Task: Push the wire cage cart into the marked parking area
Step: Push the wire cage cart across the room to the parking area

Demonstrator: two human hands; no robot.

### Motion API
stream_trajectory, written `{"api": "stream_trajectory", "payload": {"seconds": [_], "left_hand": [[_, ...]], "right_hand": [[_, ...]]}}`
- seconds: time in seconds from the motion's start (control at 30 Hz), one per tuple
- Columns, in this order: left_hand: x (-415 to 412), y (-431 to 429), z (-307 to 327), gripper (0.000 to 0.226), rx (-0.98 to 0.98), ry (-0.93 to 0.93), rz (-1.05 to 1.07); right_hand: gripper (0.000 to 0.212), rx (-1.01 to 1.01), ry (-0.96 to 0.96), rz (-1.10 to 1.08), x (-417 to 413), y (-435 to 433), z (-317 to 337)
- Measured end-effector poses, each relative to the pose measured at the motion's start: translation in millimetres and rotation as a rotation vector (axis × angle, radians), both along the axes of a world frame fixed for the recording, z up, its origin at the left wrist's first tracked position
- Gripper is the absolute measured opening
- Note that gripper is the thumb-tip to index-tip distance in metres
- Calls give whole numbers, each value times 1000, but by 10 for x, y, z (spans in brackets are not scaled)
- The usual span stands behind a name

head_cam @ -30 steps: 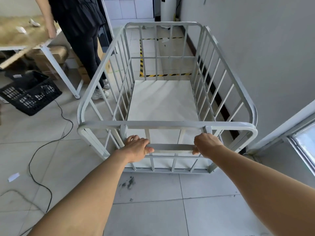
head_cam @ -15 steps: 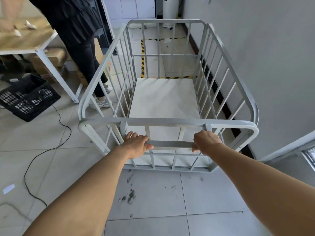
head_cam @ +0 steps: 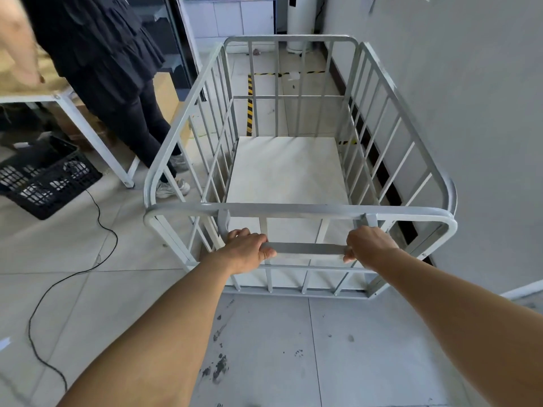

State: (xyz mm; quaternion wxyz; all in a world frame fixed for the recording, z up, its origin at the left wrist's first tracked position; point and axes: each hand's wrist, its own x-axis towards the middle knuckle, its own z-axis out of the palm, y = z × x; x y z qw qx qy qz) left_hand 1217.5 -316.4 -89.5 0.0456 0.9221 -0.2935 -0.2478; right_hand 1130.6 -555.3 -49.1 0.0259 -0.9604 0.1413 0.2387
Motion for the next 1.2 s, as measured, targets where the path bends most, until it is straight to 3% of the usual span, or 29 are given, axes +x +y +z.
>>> {"api": "stream_trajectory", "payload": {"seconds": [0.4,0.7,1.2], "left_hand": [[956,30,-26,41,-1,4,-31],[1462,382,45,58,72,-95,-19],[2045,337,2,47,181,11,-59]], "right_hand": [[33,2,2,-37,886,52,-12],[37,-32,57,16,1283,114,10],[43,-10,58,70,1849,105,18]]}}
